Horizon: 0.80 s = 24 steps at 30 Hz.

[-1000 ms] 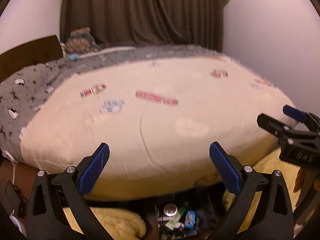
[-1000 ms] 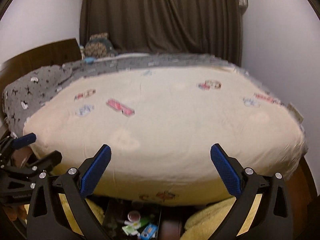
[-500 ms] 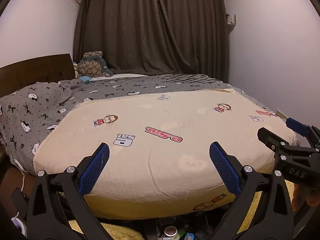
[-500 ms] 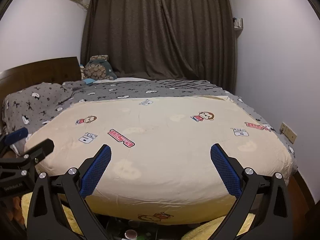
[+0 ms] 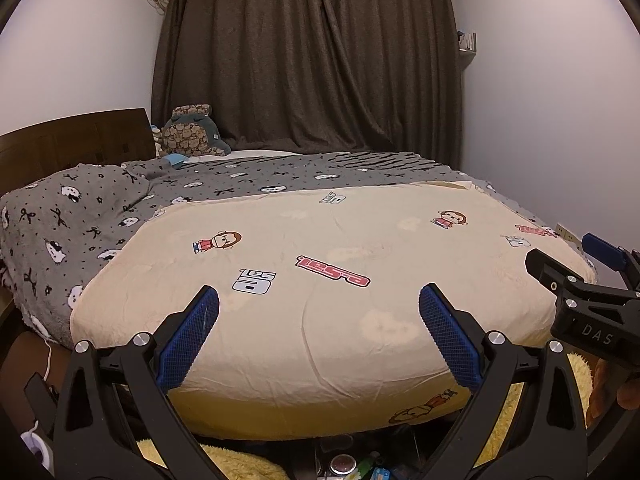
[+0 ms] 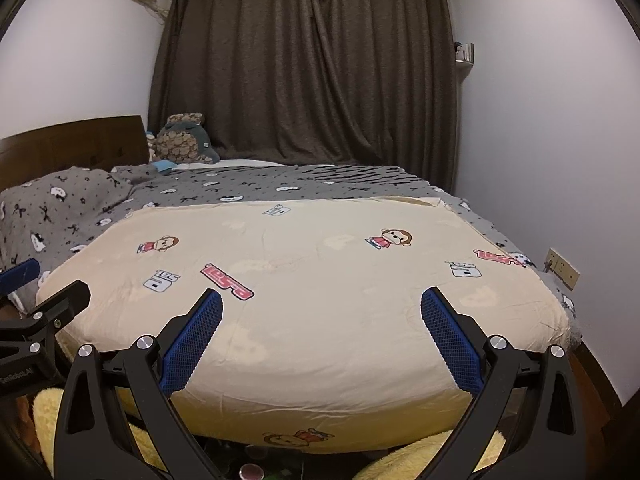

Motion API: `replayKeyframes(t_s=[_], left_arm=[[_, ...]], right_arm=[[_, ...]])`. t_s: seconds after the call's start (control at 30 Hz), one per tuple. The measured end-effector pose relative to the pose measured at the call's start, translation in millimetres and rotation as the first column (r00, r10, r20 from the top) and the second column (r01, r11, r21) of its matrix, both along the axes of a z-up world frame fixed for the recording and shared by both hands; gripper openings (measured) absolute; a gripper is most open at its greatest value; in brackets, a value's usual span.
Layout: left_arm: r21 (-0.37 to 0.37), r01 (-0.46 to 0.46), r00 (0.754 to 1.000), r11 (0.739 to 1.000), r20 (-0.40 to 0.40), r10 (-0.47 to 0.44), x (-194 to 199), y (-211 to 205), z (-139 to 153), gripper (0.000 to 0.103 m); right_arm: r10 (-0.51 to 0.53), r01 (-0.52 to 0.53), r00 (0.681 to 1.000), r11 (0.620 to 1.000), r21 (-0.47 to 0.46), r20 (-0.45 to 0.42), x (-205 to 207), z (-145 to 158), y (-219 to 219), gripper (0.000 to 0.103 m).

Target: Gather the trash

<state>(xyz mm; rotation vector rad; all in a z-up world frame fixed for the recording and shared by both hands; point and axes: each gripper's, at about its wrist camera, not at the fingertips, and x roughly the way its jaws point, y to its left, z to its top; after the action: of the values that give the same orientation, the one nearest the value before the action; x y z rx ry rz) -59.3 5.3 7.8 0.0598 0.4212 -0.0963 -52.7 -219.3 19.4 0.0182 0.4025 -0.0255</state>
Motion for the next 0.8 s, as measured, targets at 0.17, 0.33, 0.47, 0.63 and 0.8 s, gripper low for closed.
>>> replayKeyframes(t_s=[0.17, 0.33, 0.47, 0.63, 0.8], left_arm=[[-0.002, -0.008, 1.0, 1.0, 0.005, 0.008, 0.6, 2.4, -0.6, 0.095], [-0.004, -0.011, 1.0, 1.0, 0.008, 0.011, 1.4, 3.0, 0.0, 0.095], [0.0, -0.012, 1.0, 1.0, 0.011, 0.012, 2.0, 2.5, 0.2, 0.095], [0.002, -0.012, 1.0, 1.0, 0.012, 0.012, 1.5, 0.9, 0.2, 0.095], [0.002, -0.016, 1.0, 1.0, 0.013, 0.016, 2.6, -0.1, 0.4, 0.095]], right_arm=[[0.0, 0.0, 1.0, 1.0, 0.006, 0.007, -1.4, 3.1, 0.7, 0.1], [-0.003, 0.003, 1.0, 1.0, 0.005, 0.013, -0.8, 4.4, 0.9, 0.1], [0.001, -0.001, 1.0, 1.0, 0.008, 0.011, -1.2, 5.1, 1.5, 0.1], [-0.001, 0.0, 1.0, 1.0, 0.007, 0.013, -0.6, 5.8, 2.2, 0.1], [-0.003, 0.003, 1.0, 1.0, 0.008, 0.009, 0.3, 5.8, 2.4, 0.1]])
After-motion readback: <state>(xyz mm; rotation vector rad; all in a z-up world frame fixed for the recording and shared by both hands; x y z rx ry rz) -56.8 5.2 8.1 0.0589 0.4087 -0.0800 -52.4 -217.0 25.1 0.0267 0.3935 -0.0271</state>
